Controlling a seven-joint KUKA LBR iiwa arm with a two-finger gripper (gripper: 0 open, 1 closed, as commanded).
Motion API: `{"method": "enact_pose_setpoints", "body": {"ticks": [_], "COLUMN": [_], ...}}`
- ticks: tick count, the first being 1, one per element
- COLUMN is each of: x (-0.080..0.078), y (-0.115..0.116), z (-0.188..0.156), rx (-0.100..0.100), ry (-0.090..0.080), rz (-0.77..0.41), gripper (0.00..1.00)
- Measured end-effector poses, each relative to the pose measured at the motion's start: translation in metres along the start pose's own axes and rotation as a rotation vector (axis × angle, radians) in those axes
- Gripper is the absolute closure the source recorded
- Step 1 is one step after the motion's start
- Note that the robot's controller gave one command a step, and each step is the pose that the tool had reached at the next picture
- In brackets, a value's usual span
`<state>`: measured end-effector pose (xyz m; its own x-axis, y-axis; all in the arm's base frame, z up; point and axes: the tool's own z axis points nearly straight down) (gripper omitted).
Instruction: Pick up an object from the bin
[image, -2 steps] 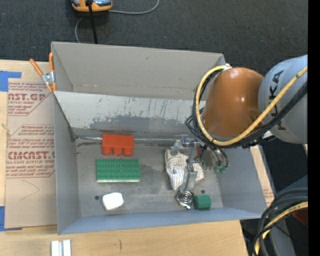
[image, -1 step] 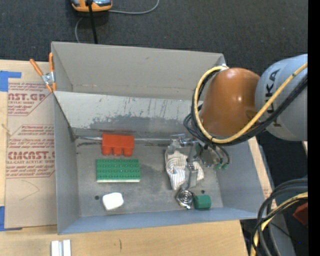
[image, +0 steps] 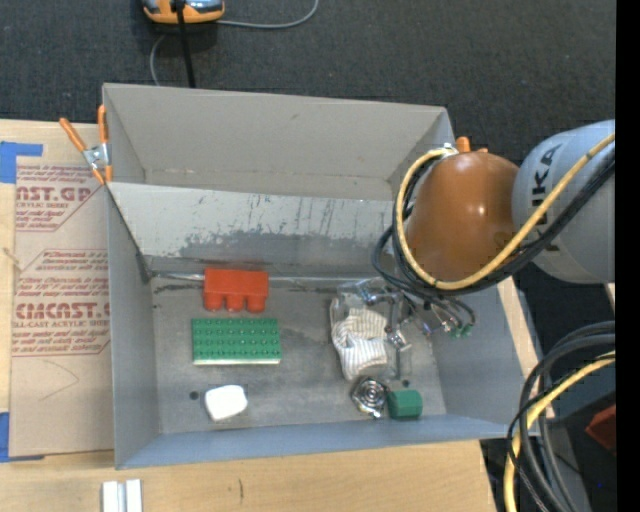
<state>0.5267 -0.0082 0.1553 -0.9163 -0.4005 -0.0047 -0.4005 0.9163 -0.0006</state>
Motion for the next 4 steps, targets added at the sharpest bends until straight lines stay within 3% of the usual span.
{"method": "enact_pose_setpoints", "body": {"ticks": [1,2,3,4], "x": [0.004,-0.026,-0.033,-0.026], "y": [-0.015,-0.031,-0.036,-0.025], "z": [0.022,0.026,0.028,0.016], "rx": [0.0,-0.001,-0.001,0.0], "ry": [-0.002,-0.003,-0.006,-0.002], "rz": [0.025,0.1,0.139,0.034], "gripper": [0.0,0.0,0.0,0.0]}}
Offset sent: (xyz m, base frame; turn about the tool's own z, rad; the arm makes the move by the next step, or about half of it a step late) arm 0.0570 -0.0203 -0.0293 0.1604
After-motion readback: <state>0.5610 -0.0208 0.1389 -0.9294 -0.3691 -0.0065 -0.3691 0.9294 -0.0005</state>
